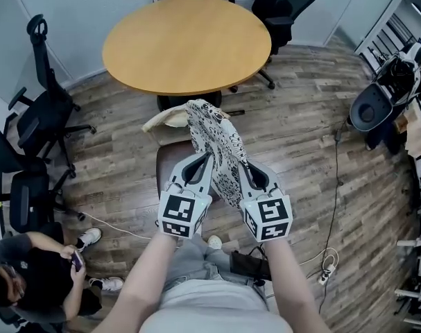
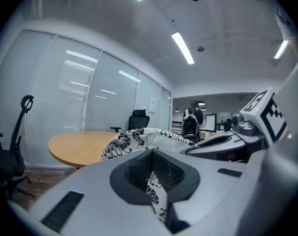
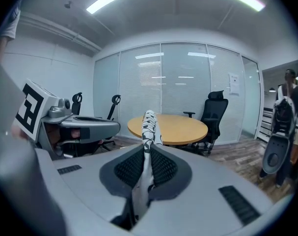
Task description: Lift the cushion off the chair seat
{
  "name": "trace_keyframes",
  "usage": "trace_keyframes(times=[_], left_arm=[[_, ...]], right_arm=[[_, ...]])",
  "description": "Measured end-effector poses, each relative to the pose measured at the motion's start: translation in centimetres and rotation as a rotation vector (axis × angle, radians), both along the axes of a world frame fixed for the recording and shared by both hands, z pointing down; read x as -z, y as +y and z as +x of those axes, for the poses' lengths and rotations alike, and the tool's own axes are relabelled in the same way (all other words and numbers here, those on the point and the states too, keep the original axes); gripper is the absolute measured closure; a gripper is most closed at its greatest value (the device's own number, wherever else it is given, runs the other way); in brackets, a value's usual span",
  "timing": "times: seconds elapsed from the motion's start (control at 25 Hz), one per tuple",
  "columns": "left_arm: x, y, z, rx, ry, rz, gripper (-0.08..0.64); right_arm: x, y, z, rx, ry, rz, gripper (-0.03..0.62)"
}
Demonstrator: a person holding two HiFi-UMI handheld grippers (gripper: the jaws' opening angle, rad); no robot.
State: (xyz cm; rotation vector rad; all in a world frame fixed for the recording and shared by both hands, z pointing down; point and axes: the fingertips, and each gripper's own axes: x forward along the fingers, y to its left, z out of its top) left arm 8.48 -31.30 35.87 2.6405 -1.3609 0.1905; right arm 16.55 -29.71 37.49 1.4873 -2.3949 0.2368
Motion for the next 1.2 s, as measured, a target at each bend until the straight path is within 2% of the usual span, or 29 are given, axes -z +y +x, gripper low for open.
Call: trace_keyframes(times=[0.68,1.2], left_arm=[[7.3,-1.0,0.3,0.049,0.095,0.13,0.557],[10.3,-0.9,1.0,0.019,0.101,0.205,0.557]], right_arm=[[9.0,-1.0,0.2,-0.03,-0.055,0.206,0.552],[12.3,-0.9,0.3,-0.062,-0.062,0.291,0.554]])
